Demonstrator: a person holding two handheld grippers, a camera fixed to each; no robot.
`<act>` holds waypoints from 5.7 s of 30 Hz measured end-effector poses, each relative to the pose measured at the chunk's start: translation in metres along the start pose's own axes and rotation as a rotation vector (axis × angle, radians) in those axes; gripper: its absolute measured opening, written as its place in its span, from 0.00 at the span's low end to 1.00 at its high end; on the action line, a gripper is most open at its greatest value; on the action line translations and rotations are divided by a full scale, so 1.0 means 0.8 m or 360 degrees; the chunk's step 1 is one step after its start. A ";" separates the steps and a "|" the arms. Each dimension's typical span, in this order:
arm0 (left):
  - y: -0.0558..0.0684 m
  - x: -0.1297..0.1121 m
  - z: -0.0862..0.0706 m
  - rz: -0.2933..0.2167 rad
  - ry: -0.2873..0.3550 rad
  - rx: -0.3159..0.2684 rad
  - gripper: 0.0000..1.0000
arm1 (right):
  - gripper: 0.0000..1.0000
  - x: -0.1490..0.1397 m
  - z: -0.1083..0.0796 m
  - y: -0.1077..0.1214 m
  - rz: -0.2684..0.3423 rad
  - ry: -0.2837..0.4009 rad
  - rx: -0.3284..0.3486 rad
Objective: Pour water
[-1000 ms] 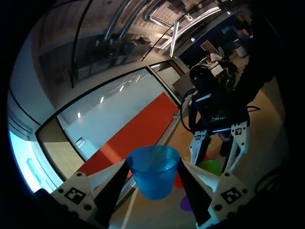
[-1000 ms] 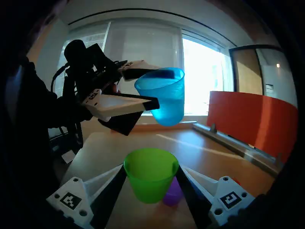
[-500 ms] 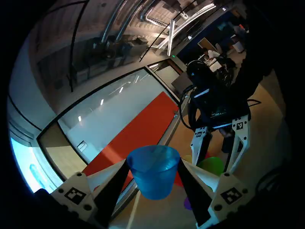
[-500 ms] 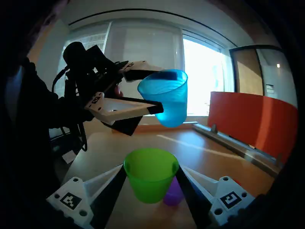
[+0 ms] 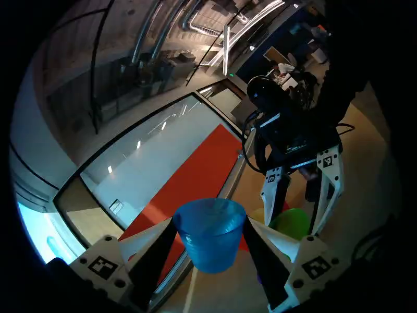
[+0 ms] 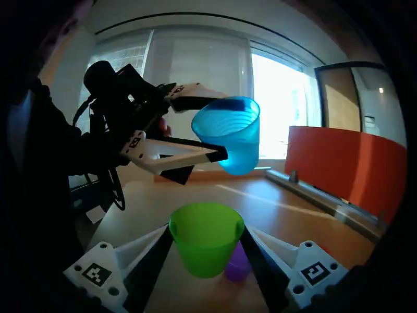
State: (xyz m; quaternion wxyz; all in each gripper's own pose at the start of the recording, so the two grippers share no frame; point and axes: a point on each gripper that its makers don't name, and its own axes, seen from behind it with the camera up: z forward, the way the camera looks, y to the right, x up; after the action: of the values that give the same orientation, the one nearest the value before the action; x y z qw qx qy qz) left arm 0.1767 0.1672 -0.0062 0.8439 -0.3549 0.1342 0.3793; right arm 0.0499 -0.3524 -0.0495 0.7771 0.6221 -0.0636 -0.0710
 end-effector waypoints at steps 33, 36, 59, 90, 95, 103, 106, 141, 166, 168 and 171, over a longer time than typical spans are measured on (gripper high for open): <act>0.004 -0.003 0.010 0.0208 0.0012 0.0001 0.86 | 0.91 0.004 -0.002 -0.004 -0.0006 0.0011 0.0007; 0.005 -0.003 0.011 0.0219 0.0015 -0.0001 0.86 | 0.90 0.004 -0.003 -0.004 -0.0005 0.0013 0.0006; 0.012 0.000 0.012 0.0314 0.0027 -0.0013 0.86 | 0.91 0.004 -0.004 -0.004 -0.0003 0.0021 0.0008; 0.012 0.007 0.010 0.0383 0.0040 -0.0010 0.86 | 0.91 0.003 -0.006 -0.005 -0.0016 0.0014 0.0008; 0.012 0.008 0.010 0.0390 0.0042 -0.0010 0.86 | 0.90 0.003 -0.006 -0.006 -0.0015 0.0013 0.0008; 0.010 0.011 0.009 0.0398 0.0047 -0.0005 0.86 | 0.91 0.003 -0.007 -0.005 -0.0018 0.0011 0.0008; 0.010 0.011 0.009 0.0399 0.0047 -0.0003 0.86 | 0.90 0.003 -0.008 -0.005 -0.0019 0.0011 0.0006; 0.013 0.018 0.008 0.0437 0.0070 -0.0010 0.86 | 0.91 0.001 -0.011 -0.005 -0.0032 0.0004 0.0009; 0.016 0.017 0.008 0.0465 0.0065 -0.0013 0.86 | 0.90 0.000 -0.012 -0.004 -0.0036 0.0003 0.0010; 0.017 0.017 0.008 0.0469 0.0065 -0.0014 0.86 | 0.90 0.000 -0.012 -0.004 -0.0037 0.0003 0.0008; 0.017 0.018 0.008 0.0472 0.0065 -0.0016 0.86 | 0.90 0.000 -0.012 -0.003 -0.0038 0.0004 0.0005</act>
State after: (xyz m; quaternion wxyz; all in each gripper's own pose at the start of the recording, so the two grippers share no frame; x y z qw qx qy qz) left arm 0.1760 0.1853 -0.0157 0.7739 -0.3431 0.2005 0.4931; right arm 0.0515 -0.3435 -0.0543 0.7752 0.6242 -0.0552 -0.0793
